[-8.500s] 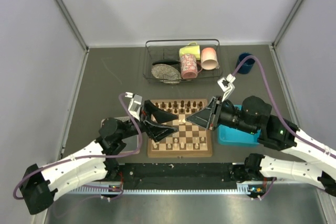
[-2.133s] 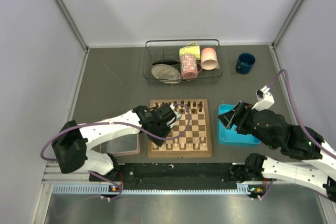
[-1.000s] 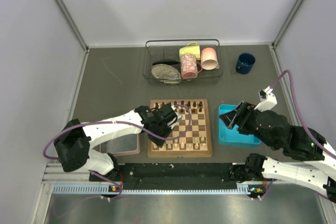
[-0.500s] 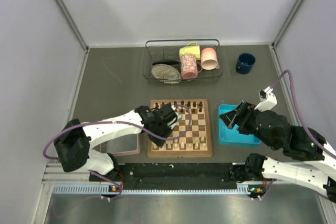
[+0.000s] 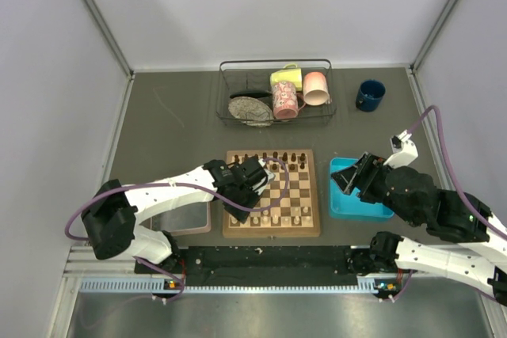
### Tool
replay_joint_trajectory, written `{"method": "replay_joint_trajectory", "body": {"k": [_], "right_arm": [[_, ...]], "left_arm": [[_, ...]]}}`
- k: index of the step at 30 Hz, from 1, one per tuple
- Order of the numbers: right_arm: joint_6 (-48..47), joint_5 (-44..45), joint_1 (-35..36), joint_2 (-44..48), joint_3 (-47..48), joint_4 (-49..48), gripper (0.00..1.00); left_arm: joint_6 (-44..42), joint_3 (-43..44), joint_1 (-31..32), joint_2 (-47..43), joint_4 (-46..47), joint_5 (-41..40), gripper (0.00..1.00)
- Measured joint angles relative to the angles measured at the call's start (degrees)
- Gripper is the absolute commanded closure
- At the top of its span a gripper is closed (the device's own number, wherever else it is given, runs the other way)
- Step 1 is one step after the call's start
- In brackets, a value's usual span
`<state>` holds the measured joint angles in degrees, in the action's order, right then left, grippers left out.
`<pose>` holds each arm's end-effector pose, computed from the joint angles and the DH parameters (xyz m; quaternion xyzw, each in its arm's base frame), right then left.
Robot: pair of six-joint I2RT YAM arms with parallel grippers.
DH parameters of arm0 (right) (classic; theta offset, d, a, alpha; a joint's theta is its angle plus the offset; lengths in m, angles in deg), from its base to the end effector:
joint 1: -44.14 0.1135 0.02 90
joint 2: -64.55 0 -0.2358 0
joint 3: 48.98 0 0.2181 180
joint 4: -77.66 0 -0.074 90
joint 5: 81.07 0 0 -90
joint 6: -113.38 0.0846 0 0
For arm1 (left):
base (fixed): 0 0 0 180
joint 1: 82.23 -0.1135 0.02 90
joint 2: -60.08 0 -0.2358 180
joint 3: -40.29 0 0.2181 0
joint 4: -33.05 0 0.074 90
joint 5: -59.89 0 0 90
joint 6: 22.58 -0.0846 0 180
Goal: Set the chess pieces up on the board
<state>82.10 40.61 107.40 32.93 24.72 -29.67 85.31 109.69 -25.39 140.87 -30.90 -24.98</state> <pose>0.0877 0.0754 0.3090 0.1021 0.8403 0.3019 0.4385 0.1228 -0.2018 0.1501 0.3357 0.9322 -0.1126 0.0744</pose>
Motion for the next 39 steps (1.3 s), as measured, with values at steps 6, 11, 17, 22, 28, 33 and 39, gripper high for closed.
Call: {"method": "replay_joint_trajectory", "body": {"k": [6, 11, 17, 22, 28, 33, 39], "right_arm": [[0.0, 0.0, 0.0, 0.0, 0.0, 0.0, 0.27], [0.0, 0.0, 0.0, 0.0, 0.0, 0.0, 0.27], [0.0, 0.0, 0.0, 0.0, 0.0, 0.0, 0.26], [0.0, 0.0, 0.0, 0.0, 0.0, 0.0, 0.26], [0.0, 0.0, 0.0, -0.2, 0.0, 0.1, 0.28], [1.2, 0.9, -0.5, -5.7, 1.6, 4.7, 0.28], [1.0, 0.0, -6.8, -21.0, 5.7, 8.7, 0.29]], "left_arm": [[0.0, 0.0, 0.0, 0.0, 0.1, 0.6, 0.74], [0.0, 0.2, 0.0, -0.1, 0.3, 1.5, 0.71], [0.0, 1.0, 0.0, -0.3, 0.3, 1.5, 0.65], [0.0, 1.3, 0.0, -1.2, -0.6, 0.2, 0.61], [0.0, 2.9, 0.0, -2.8, -3.1, -3.6, 0.53], [-0.9, 4.2, -0.6, -9.7, -2.6, -4.6, 0.45], [-4.4, 5.0, -1.6, -24.6, 4.5, -4.4, 0.34]]}}
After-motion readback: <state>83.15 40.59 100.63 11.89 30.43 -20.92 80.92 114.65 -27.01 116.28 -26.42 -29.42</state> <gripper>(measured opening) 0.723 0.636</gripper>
